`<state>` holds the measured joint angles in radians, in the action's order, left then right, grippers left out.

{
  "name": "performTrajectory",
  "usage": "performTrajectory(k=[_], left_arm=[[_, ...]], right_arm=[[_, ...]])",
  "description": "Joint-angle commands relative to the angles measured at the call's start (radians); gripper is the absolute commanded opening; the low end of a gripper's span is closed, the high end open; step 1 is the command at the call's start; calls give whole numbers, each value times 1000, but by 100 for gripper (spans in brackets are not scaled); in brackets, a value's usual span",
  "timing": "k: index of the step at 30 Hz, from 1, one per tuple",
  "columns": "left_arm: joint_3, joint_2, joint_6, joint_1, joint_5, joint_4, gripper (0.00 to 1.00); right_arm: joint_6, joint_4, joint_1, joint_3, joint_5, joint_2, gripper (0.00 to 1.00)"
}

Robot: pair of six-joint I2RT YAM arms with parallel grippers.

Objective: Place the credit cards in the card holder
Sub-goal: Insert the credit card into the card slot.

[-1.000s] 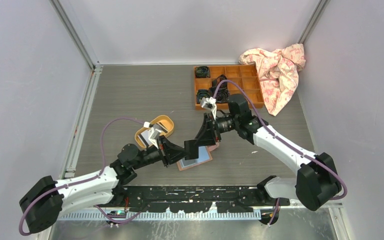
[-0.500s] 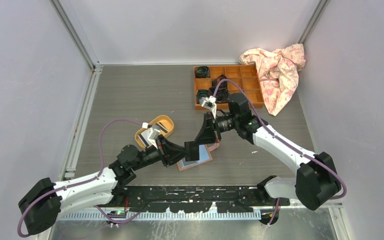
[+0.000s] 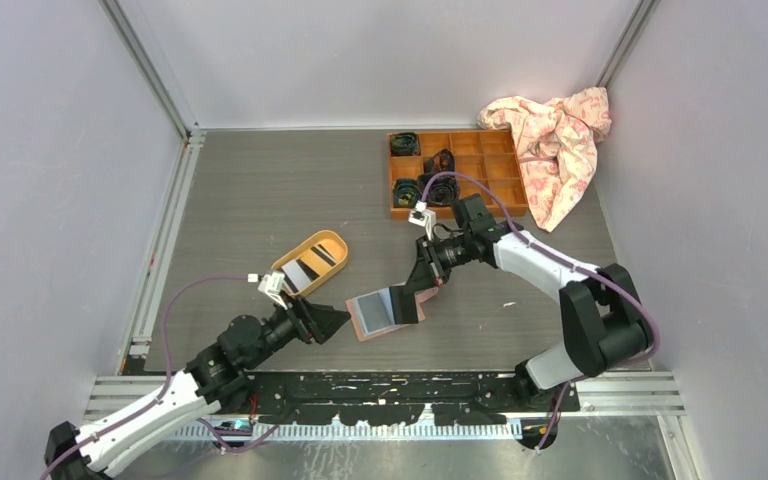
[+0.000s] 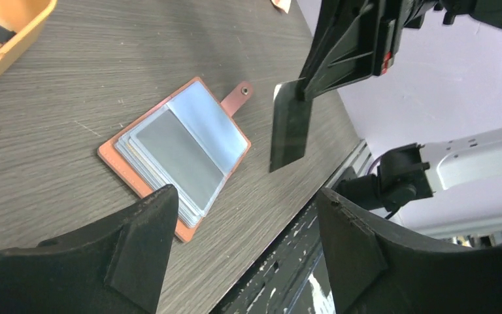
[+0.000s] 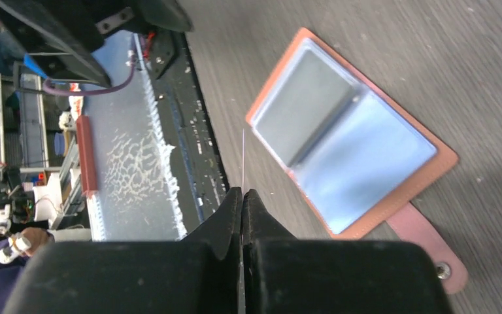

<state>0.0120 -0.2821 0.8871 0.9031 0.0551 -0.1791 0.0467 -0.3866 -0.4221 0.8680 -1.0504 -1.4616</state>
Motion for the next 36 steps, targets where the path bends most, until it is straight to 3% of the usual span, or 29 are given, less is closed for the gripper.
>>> performTrajectory(k=[1,5,9,24,36], left_arm=[[-7,125,57,2,93,153,76],[-6,168,41,2,111,176,69],[-4,106,78,2,107,161,63],[117,-498,113,7,88,-111,61],[138,-525,125,9,114,-65,58]], right_arm=[[11,2,8,26,123,-35,1],[-107,137,9,-13,130,-82,1],[-171,192,15,-12,118,-131,1],[-308,331,45,-24,48,-246,1],[-340,355,43,-20,13,-297,1]])
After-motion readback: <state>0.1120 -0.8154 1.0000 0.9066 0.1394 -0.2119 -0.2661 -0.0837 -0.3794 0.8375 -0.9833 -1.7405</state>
